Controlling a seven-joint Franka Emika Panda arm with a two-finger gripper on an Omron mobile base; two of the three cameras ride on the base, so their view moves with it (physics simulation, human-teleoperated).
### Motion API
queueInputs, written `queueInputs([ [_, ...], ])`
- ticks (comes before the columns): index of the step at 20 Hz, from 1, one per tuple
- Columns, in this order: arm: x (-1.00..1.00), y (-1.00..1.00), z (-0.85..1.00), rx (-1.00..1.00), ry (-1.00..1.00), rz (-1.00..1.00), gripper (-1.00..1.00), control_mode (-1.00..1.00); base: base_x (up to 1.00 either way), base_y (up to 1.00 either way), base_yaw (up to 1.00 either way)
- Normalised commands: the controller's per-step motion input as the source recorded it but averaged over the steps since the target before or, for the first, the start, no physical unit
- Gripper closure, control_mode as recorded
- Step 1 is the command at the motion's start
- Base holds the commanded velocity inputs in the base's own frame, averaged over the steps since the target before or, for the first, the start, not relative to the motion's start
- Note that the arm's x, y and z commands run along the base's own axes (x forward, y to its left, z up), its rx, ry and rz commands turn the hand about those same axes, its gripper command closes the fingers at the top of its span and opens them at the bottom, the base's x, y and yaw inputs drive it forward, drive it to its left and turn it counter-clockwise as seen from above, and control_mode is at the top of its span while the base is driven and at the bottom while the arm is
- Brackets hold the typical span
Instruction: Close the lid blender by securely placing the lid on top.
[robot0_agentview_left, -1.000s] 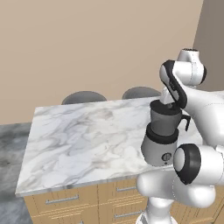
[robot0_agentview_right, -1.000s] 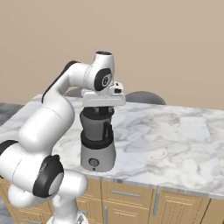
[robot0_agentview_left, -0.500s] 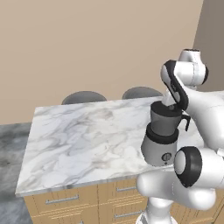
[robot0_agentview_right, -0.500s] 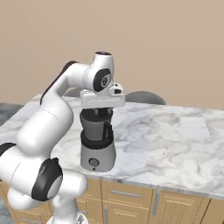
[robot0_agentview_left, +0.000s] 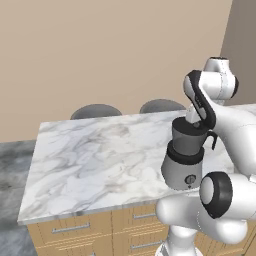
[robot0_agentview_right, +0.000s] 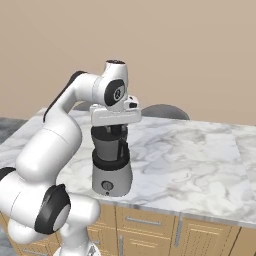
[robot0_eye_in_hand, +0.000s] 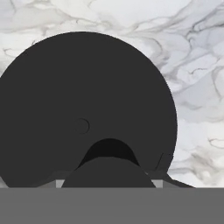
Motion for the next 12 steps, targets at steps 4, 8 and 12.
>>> queueInputs([
  [4, 0.00, 0.01, -0.16, 0.00, 0.00, 0.03, 1.00, -1.00, 0.00, 0.00, 0.00],
  [8, 0.00, 0.01, -0.16, 0.00, 0.00, 0.03, 1.00, -1.00, 0.00, 0.00, 0.00],
  [12, 0.00, 0.14, -0.24, 0.00, 0.02, 0.04, -1.00, -1.00, 0.00, 0.00, 0.00],
])
